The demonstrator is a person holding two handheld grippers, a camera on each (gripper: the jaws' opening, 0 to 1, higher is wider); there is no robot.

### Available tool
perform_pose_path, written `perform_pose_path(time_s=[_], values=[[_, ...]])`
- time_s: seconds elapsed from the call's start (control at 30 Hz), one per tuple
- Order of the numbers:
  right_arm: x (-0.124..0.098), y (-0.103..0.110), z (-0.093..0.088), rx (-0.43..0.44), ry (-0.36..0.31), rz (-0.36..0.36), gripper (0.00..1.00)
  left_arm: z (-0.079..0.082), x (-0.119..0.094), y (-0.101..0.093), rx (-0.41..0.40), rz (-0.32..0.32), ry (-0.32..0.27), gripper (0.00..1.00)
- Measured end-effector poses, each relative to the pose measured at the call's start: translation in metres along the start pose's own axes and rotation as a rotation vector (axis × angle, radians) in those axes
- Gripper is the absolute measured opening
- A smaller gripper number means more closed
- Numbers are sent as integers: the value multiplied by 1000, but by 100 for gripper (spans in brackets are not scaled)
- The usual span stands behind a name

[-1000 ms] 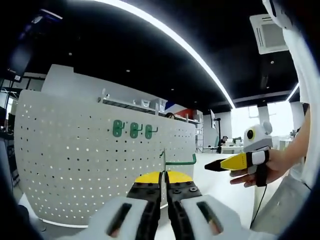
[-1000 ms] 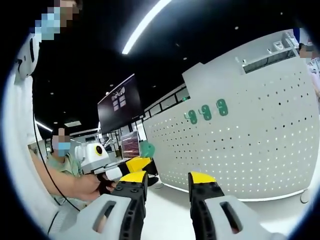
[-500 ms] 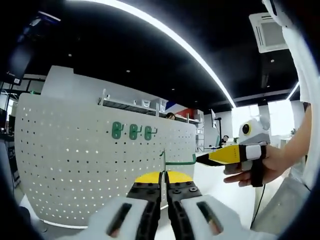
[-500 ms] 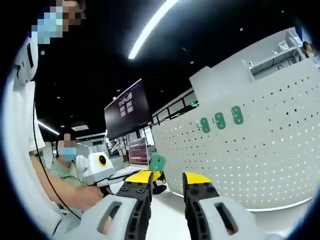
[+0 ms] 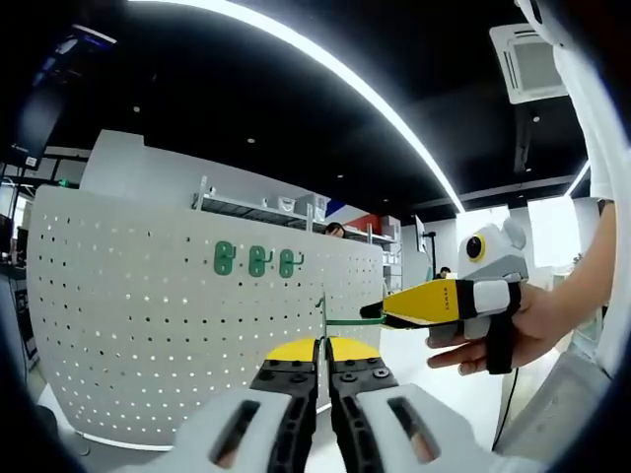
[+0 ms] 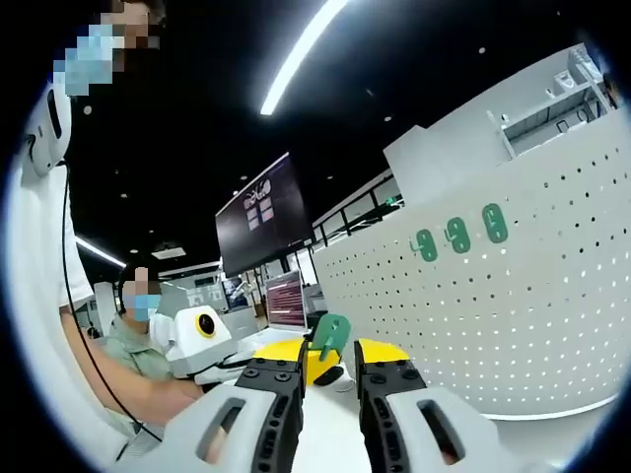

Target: Insert the hook assembly into the mounting plate slot until the hook locks in place.

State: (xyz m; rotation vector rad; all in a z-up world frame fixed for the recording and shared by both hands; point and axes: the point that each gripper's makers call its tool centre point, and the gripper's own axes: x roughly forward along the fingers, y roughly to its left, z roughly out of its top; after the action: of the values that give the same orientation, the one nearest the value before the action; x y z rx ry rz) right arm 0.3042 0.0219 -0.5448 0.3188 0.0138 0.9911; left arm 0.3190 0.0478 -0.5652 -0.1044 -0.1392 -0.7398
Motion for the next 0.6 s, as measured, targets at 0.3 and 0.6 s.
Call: perform_pose_path(time_s=[0.3, 0.6], values=[[7, 0, 0, 22, 1, -1, 14, 2, 0, -6, -5, -2, -7, 2], [12, 5, -4, 37, 9, -2, 6, 2, 0, -8, -9, -2, -6, 2]])
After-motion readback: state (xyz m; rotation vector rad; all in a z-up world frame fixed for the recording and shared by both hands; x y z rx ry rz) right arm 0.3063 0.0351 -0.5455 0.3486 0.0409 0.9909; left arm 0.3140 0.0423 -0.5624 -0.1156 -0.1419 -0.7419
